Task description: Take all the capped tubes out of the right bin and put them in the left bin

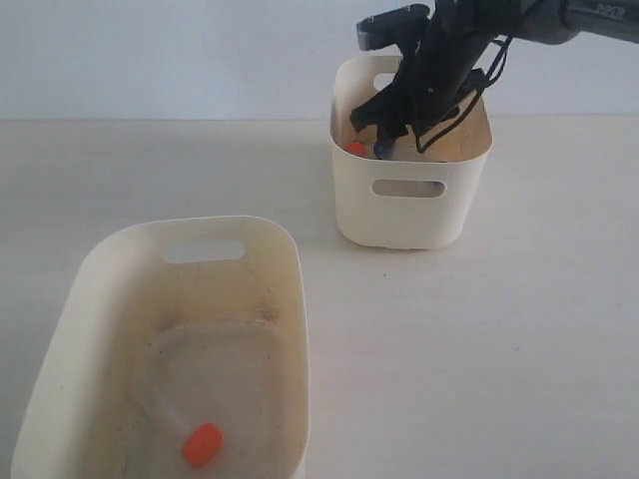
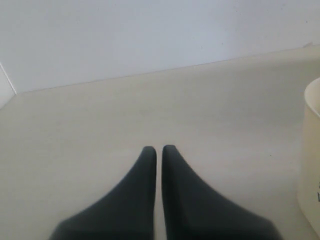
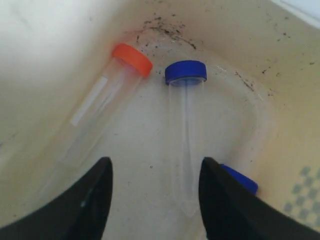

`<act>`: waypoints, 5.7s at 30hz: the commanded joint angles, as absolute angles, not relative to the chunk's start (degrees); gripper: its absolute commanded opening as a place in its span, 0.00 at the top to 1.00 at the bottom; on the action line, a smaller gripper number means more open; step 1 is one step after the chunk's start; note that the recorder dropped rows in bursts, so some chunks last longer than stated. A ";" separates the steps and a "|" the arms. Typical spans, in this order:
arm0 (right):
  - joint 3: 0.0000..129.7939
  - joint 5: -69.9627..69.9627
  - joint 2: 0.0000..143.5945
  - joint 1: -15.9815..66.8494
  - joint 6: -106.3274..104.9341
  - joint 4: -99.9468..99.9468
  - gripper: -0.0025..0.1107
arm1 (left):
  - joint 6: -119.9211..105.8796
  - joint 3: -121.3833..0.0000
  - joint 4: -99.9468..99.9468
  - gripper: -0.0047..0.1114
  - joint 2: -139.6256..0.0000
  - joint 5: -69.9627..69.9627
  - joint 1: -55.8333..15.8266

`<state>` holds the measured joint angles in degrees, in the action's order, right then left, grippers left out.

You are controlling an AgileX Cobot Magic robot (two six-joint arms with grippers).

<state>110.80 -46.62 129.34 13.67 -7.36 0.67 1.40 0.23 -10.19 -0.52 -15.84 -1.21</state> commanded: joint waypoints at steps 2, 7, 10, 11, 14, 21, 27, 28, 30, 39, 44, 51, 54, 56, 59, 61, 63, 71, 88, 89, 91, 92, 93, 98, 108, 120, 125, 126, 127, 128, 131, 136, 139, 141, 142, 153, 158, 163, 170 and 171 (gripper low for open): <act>110.71 -42.95 131.44 13.16 -7.85 -1.14 0.54 | 2.06 0.00 -10.13 0.92 -0.41 -14.96 -1.14; 110.71 -39.25 132.61 13.16 -7.85 -3.29 0.50 | 2.06 0.00 -10.13 0.92 -0.41 -14.96 -1.14; 110.71 -36.55 132.65 13.16 -7.85 -3.74 0.38 | 2.06 0.00 -10.13 0.92 -0.41 -14.96 -1.14; 110.71 -35.64 132.65 13.16 -7.85 -4.08 0.36 | 2.06 0.00 -10.13 0.92 -0.41 -14.96 -1.14; 110.71 -34.44 133.11 13.16 -7.85 -5.24 0.36 | 2.06 0.00 -10.13 0.92 -0.41 -14.96 -1.14; 110.81 -34.92 136.05 13.16 -7.85 -5.79 0.36 | 2.06 0.00 -10.13 0.92 -0.41 -14.96 -1.14; 110.71 -35.12 137.79 13.16 -7.85 -6.76 0.38 | 2.06 0.00 -10.13 0.92 -0.41 -14.96 -1.14; 110.71 -35.12 138.17 13.16 -7.85 -6.98 0.40 | 2.06 0.00 -10.13 0.92 -0.41 -14.96 -1.14; 110.71 -35.22 138.52 13.16 -7.85 -7.27 0.45 | 2.06 0.00 -10.13 0.92 -0.41 -14.96 -1.14; 110.71 -38.17 139.85 13.16 -7.97 -7.92 0.57 | 2.06 0.00 -10.13 0.92 -0.41 -14.96 -1.14; 111.16 -40.97 139.85 13.16 -8.07 -7.92 0.99 | 2.06 0.00 -10.13 0.92 -0.41 -14.96 -1.14; 116.85 -47.69 138.34 13.16 -6.65 -8.07 0.98 | 2.06 0.00 -10.13 0.92 -0.41 -14.96 -1.14; 119.30 -49.05 135.44 13.16 -3.40 -8.22 0.98 | 2.06 0.00 -10.13 0.92 -0.41 -14.96 -1.14; 119.58 -49.19 132.50 13.16 -1.77 -7.85 0.98 | 2.06 0.00 -10.13 0.92 -0.41 -14.96 -1.14; 119.58 -50.11 128.60 13.16 -1.59 -7.85 0.98 | 2.06 0.00 -10.13 0.92 -0.41 -14.96 -1.14; 119.58 -51.27 126.21 13.16 -1.42 -7.85 0.98 | 2.06 0.00 -10.13 0.92 -0.41 -14.96 -1.14; 119.58 -52.43 123.60 13.16 -0.45 -7.59 0.98 | 2.06 0.00 -10.13 0.92 -0.41 -14.96 -1.14; 118.64 -62.33 115.50 13.16 0.57 2.76 0.98 | 2.06 0.00 -10.13 0.92 -0.41 -14.96 -1.14; 66.22 -37.86 88.39 34.91 -10.39 33.08 0.98 | 2.06 0.00 -10.13 0.92 -0.41 -14.96 -1.14; 65.21 -35.34 88.48 37.59 -10.39 33.57 0.98 | 2.06 0.00 -10.13 0.92 -0.41 -14.96 -1.14; 64.53 -30.18 88.61 41.56 -9.08 33.99 0.97 | 2.06 0.00 -10.13 0.92 -0.41 -14.96 -1.14; 64.53 -28.24 88.61 43.19 -9.08 33.99 0.94 | 2.06 0.00 -10.13 0.92 -0.41 -14.96 -1.14; 64.53 -25.77 88.61 44.76 -10.48 33.99 0.83 | 2.06 0.00 -10.13 0.92 -0.41 -14.96 -1.14; 64.53 -23.52 88.71 45.83 -10.60 33.99 0.36 | 2.06 0.00 -10.13 0.92 -0.41 -14.96 -1.14; 64.73 -10.82 88.72 32.51 -10.31 24.67 0.66 | 2.06 0.00 -10.13 0.92 -0.41 -14.96 -1.14; 90.27 -31.03 108.09 14.26 -4.80 25.10 0.66 | 2.06 0.00 -10.13 0.92 -0.41 -14.96 -1.14; 100.16 -37.98 118.85 12.16 -1.44 24.65 0.66 | 2.06 0.00 -10.13 0.92 -0.41 -14.96 -1.14; 102.07 -39.21 120.99 11.88 -0.74 24.65 0.66 | 2.06 0.00 -10.13 0.92 -0.41 -14.96 -1.14; 103.80 -40.15 122.98 11.56 0.00 24.65 0.66 | 2.06 0.00 -10.13 0.92 -0.41 -14.96 -1.14; 105.44 -40.99 124.83 11.42 0.66 24.82 0.66 | 2.06 0.00 -10.13 0.92 -0.41 -14.96 -1.14; 109.07 -42.52 129.19 10.82 2.18 24.82 0.66 | 2.06 0.00 -10.13 0.92 -0.41 -14.96 -1.14; 110.83 -42.52 132.74 10.82 2.46 24.70 0.65 | 2.06 0.00 -10.13 0.92 -0.41 -14.96 -1.14; 110.86 -41.62 133.81 10.82 2.44 24.60 0.55 | 2.06 0.00 -10.13 0.92 -0.41 -14.96 -1.14; 110.86 -40.78 134.43 10.82 2.44 24.60 0.47 | 2.06 0.00 -10.13 0.92 -0.41 -14.96 -1.14; 110.86 -40.37 134.56 10.82 2.44 24.60 0.44 | 2.06 0.00 -10.13 0.92 -0.41 -14.96 -1.14; 110.96 -40.14 138.41 11.18 2.44 23.62 0.44 | 2.06 0.00 -10.13 0.92 -0.41 -14.96 -1.14; 110.96 -41.13 140.12 11.38 2.33 21.45 0.44 | 2.06 0.00 -10.13 0.92 -0.41 -14.96 -1.14; 110.96 -42.06 141.82 11.38 2.63 19.60 0.44 | 2.06 0.00 -10.13 0.92 -0.41 -14.96 -1.14; 110.96 -42.65 142.40 11.38 5.55 12.42 0.60 | 2.06 0.00 -10.13 0.92 -0.41 -14.96 -1.14; 110.96 -42.78 142.40 11.38 5.64 11.33 0.63 | 2.06 0.00 -10.13 0.92 -0.41 -14.96 -1.14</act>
<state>111.86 -40.03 140.20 11.45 4.96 17.13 1.40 0.23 -10.19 -0.52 -15.84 -1.21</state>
